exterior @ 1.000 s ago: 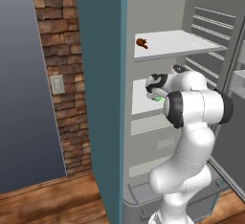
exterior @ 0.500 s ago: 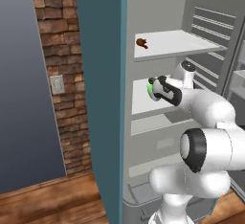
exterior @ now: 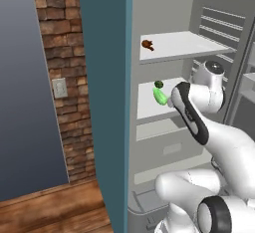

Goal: Transport the steak and corn to the fridge. Place the steak on the rack containing meat and place the corn on the rack containing the vegetable, ensuring meats and vegetables are on different racks.

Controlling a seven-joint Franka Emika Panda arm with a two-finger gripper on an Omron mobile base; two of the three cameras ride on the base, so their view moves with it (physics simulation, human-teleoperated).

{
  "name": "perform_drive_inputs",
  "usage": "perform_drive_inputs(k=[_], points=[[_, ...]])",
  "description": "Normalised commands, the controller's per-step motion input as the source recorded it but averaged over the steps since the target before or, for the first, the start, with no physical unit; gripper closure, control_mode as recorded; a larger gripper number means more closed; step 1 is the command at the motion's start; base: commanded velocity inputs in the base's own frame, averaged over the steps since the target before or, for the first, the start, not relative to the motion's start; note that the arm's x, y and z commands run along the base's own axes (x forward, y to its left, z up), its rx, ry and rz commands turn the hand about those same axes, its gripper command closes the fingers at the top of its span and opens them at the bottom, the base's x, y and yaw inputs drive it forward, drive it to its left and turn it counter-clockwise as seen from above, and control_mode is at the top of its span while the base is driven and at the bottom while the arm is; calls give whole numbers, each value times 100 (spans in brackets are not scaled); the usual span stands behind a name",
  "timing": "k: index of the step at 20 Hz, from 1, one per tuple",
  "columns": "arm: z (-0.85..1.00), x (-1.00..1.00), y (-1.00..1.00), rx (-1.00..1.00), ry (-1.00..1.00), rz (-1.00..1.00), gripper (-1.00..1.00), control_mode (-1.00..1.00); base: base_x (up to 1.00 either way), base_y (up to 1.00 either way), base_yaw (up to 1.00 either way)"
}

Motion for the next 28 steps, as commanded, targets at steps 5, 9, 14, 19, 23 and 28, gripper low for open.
perform_drive_inputs(k=[5,9,14,19,23,28], points=[[88,-94,17,0,2,-6,-100,-100,0,0,0],[56,-91,31,0,0,-12,-100,-100,0,0,0],[24,-63,19,0,-1,-8,-100,-100,0,0,0],[32,-68,32,1,-2,0,-100,-100,0,0,0],[0,0,0,0,0,0,-100,100,-100,28,-1],[0,0,0,0,0,0,-100,100,-100,71,-4]])
